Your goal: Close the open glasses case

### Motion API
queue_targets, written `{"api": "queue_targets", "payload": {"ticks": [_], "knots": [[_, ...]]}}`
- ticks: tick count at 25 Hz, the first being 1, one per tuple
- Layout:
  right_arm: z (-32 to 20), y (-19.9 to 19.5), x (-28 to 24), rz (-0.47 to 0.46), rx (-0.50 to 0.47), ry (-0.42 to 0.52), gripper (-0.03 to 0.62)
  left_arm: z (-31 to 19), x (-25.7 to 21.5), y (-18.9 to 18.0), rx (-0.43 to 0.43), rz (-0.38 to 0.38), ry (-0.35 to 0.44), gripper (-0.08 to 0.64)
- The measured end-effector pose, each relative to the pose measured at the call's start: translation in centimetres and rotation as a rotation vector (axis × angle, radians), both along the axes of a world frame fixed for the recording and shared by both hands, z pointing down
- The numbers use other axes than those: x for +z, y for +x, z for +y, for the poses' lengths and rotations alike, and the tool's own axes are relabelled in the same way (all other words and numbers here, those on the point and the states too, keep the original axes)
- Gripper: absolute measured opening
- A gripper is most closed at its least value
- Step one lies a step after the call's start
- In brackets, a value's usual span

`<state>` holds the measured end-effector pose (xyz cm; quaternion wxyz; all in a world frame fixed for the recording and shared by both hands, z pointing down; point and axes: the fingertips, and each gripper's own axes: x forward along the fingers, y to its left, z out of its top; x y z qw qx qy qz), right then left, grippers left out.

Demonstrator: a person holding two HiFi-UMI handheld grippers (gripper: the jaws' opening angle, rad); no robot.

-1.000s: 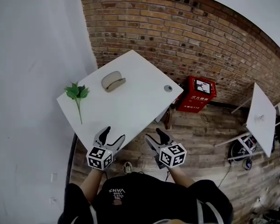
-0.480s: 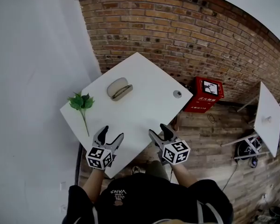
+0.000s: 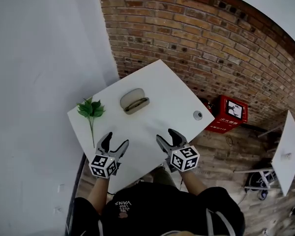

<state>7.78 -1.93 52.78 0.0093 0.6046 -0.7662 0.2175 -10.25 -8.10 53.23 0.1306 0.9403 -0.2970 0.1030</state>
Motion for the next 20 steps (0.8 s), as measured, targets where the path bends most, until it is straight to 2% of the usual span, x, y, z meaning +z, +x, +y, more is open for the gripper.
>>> {"api": "queue_targets", "payload": {"ticks": [8,20], "knots": [[-8.0,1.7,0.4,0.008,-0.165,-0.019,0.259,-4.7,0.3,2.5,-0.092,-0.028,-0.002,0.377],[-16.4,2.5,4.2,0.038,-0.291,-0.082,0.257,-10.6,3.7,5.5,-0.059,-0.107,0.0,0.426]]}}
